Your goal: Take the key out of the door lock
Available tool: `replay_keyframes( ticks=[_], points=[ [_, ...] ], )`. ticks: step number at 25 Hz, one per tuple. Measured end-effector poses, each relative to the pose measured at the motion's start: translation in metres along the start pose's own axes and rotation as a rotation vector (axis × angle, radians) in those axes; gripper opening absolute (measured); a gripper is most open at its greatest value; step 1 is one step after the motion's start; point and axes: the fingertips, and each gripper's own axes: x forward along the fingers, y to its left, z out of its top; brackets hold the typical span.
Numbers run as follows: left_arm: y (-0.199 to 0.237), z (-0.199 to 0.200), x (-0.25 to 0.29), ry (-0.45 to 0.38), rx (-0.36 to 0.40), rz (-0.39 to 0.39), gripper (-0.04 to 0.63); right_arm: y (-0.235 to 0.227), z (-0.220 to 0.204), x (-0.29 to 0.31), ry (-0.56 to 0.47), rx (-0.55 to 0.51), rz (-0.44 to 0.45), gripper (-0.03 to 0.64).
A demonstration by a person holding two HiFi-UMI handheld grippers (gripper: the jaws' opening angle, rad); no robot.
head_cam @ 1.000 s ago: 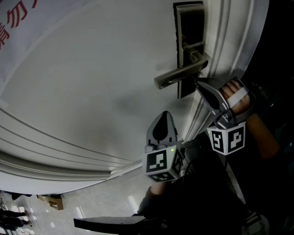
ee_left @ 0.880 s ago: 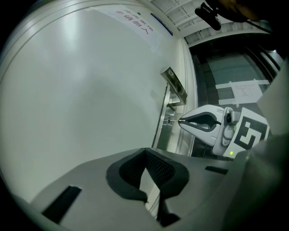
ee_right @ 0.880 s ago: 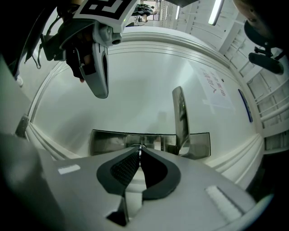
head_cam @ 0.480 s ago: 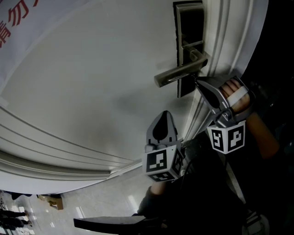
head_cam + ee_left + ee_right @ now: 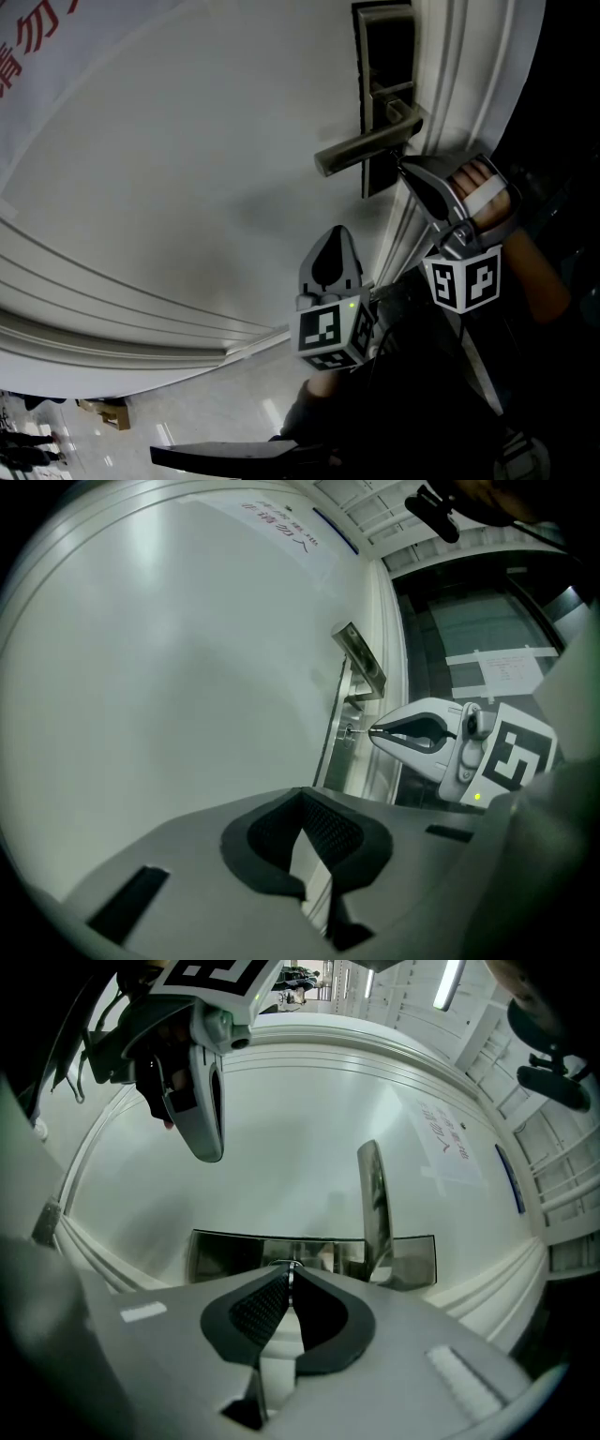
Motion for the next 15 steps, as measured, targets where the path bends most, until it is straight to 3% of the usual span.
replay_keyframes(
  ticks=[15],
  points=[
    [0.0002,-0.0018,0.0012,-0.008,-0.001,-0.009,0.000,0.0005,-0.0004,-0.0016,0.003,0.004,-0.001,0.012]
  ],
)
